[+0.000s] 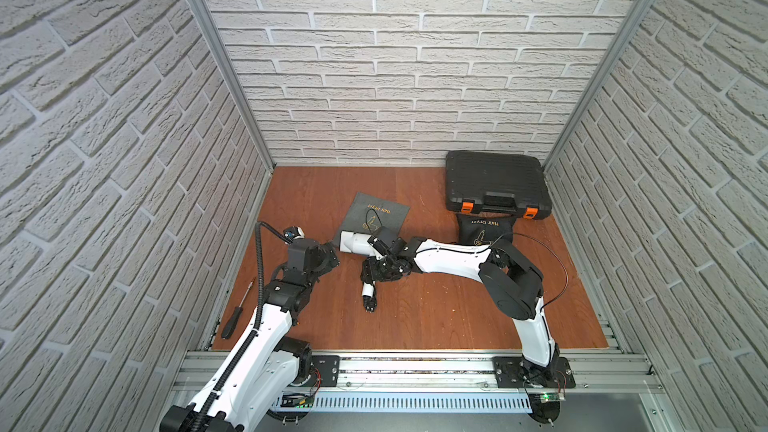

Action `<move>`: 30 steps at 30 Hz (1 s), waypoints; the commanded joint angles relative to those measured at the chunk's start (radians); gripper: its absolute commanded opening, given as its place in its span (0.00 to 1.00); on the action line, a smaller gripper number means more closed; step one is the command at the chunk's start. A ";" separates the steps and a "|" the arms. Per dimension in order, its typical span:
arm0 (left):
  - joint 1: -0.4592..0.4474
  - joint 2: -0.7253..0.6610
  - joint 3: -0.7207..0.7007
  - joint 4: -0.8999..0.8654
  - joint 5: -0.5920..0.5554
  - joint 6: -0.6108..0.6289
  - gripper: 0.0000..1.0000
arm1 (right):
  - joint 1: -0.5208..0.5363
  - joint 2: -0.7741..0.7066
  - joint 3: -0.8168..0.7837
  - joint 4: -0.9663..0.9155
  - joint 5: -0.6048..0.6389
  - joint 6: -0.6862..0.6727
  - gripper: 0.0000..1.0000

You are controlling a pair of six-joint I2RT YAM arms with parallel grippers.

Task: Pack away hair dryers
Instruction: Pick up the hair dryer from the center of the board.

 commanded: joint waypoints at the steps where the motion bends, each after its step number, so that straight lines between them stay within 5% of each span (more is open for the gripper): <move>1: 0.005 0.002 -0.001 0.013 0.015 0.008 0.98 | 0.009 0.039 0.010 -0.021 0.012 0.015 0.63; 10: 0.006 -0.002 0.006 0.006 0.021 0.023 0.98 | 0.006 0.015 -0.038 0.026 0.029 0.012 0.24; 17: 0.006 0.007 0.022 0.021 0.044 0.046 0.98 | 0.005 -0.115 -0.148 0.082 0.071 -0.033 0.08; 22: 0.006 0.031 0.062 0.072 0.112 0.099 0.98 | -0.009 -0.250 -0.217 0.064 0.119 -0.163 0.03; 30: 0.007 0.095 0.109 0.196 0.299 0.163 0.98 | -0.117 -0.411 -0.368 0.071 0.033 -0.341 0.02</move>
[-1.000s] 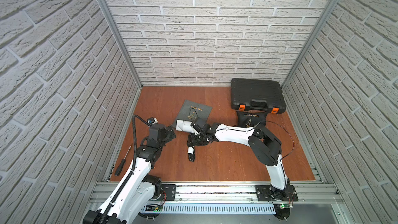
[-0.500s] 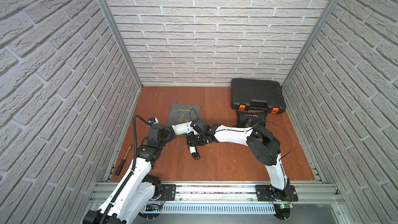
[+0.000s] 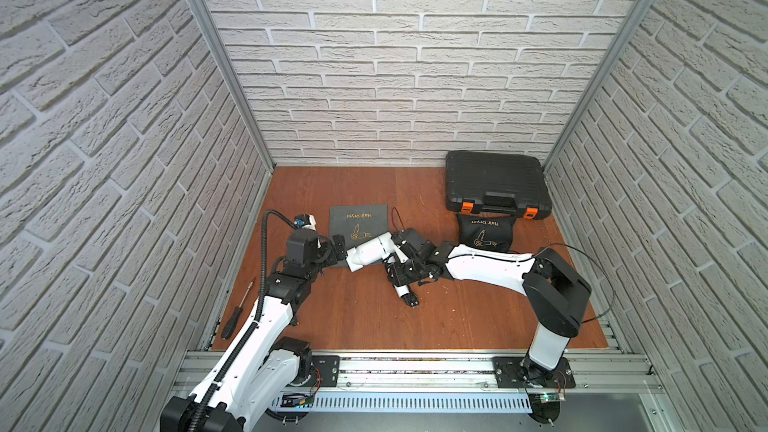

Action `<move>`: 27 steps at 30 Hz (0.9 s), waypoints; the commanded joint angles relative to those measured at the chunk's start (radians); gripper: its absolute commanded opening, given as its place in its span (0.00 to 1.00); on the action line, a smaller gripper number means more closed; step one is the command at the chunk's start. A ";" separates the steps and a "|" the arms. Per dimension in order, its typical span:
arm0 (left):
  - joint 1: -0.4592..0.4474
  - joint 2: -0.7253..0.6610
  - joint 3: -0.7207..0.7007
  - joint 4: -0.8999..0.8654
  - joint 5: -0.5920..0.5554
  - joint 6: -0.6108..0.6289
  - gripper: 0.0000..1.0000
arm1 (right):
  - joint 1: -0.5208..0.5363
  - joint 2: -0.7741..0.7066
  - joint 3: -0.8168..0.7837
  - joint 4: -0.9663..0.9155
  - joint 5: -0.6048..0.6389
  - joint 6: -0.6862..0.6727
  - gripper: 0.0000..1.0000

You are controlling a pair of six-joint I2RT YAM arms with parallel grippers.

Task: Pack away hair dryers
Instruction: Pick up the hair dryer from the center of the board.

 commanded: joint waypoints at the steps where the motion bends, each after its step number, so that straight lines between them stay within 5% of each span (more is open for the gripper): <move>1: 0.005 0.036 0.037 0.095 0.111 0.041 0.98 | -0.037 -0.086 -0.036 0.043 -0.032 -0.112 0.02; 18: 0.004 0.308 0.145 0.284 0.637 0.177 0.97 | -0.134 -0.332 -0.191 0.043 -0.155 -0.408 0.03; 27: -0.018 0.425 0.168 0.394 0.890 0.147 0.95 | -0.202 -0.472 -0.251 0.008 -0.244 -0.521 0.03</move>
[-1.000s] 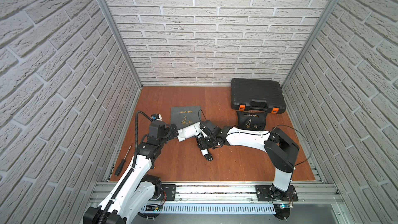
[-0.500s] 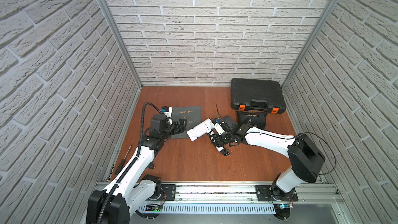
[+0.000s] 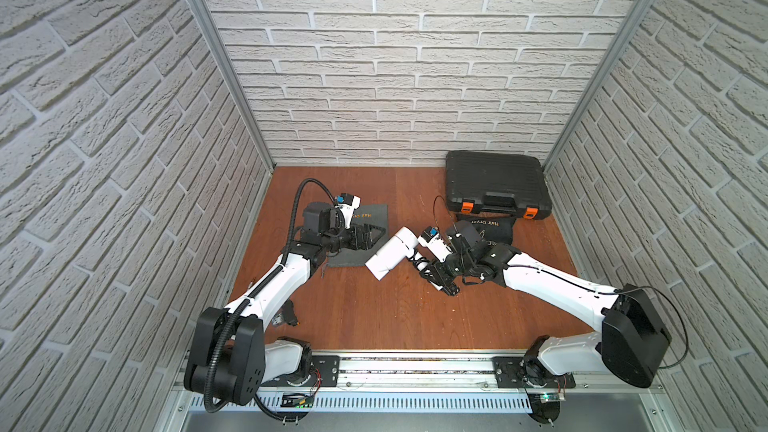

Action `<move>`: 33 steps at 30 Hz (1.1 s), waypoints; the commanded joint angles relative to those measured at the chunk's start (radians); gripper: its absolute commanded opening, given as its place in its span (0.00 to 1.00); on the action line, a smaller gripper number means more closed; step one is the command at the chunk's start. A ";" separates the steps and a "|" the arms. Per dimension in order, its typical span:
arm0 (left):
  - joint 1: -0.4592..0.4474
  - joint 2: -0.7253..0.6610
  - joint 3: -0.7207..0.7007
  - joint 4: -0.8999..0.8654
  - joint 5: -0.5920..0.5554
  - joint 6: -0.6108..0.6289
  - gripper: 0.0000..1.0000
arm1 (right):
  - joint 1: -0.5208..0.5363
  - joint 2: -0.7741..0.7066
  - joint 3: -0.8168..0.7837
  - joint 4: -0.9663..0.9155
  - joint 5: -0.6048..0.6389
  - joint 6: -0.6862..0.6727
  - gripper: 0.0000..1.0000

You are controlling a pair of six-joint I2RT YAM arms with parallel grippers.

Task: Pack away hair dryers
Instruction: Pick up the hair dryer from the center of the board, then fold the hair dryer.

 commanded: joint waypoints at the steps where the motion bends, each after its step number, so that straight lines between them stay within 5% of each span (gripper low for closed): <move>1: -0.024 0.026 0.020 0.117 0.144 -0.007 0.95 | -0.023 -0.068 -0.005 0.053 -0.085 -0.063 0.03; 9: -0.121 0.121 0.078 0.150 0.233 0.014 0.95 | -0.028 -0.089 -0.006 0.070 -0.124 -0.061 0.03; 33: -0.200 0.173 0.125 0.029 0.289 0.082 0.81 | -0.033 -0.154 0.010 0.145 -0.047 -0.038 0.03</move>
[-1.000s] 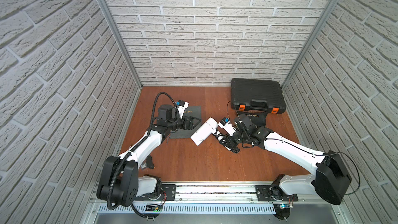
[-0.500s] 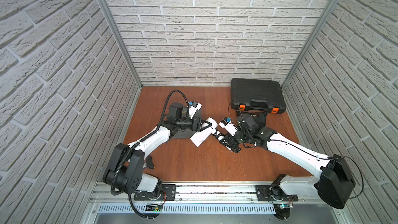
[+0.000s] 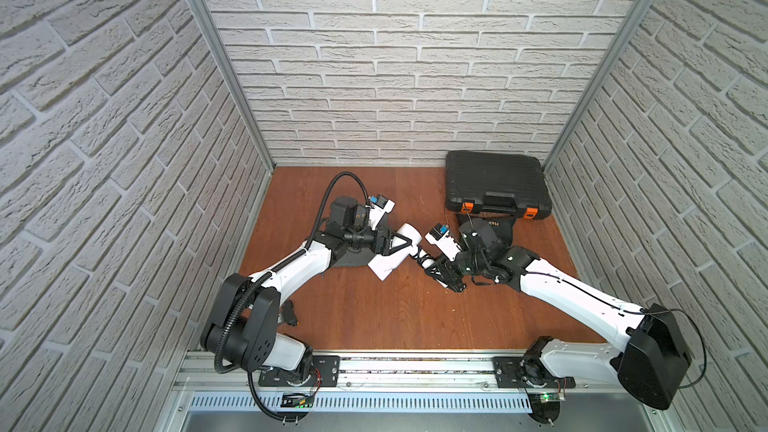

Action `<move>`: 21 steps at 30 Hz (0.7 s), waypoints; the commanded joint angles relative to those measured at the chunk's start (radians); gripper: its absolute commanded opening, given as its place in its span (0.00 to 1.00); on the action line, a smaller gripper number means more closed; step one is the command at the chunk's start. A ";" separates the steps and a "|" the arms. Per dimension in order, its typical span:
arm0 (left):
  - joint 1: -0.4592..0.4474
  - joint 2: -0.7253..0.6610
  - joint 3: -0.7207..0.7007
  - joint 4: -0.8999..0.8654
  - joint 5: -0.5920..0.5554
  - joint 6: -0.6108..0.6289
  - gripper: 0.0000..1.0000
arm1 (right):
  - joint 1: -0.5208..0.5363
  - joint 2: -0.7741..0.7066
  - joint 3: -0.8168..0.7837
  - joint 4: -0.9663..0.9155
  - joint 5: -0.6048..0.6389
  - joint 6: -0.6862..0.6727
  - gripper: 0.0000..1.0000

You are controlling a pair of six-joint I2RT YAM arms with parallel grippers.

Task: Pack away hair dryers
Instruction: Fold the hair dryer.

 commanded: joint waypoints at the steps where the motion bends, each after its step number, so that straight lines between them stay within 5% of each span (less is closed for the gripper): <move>1: -0.029 0.014 0.023 -0.035 0.061 0.028 0.80 | -0.004 -0.052 0.024 0.149 0.011 0.006 0.02; 15: -0.084 0.038 0.035 0.022 0.096 -0.014 0.69 | -0.004 -0.066 0.011 0.207 0.055 0.043 0.03; 18: -0.102 0.045 0.032 0.069 0.107 -0.047 0.60 | -0.003 -0.060 0.004 0.225 0.083 0.071 0.03; 21: -0.117 0.050 0.022 0.114 0.089 -0.085 0.39 | -0.003 -0.055 -0.003 0.248 0.110 0.111 0.03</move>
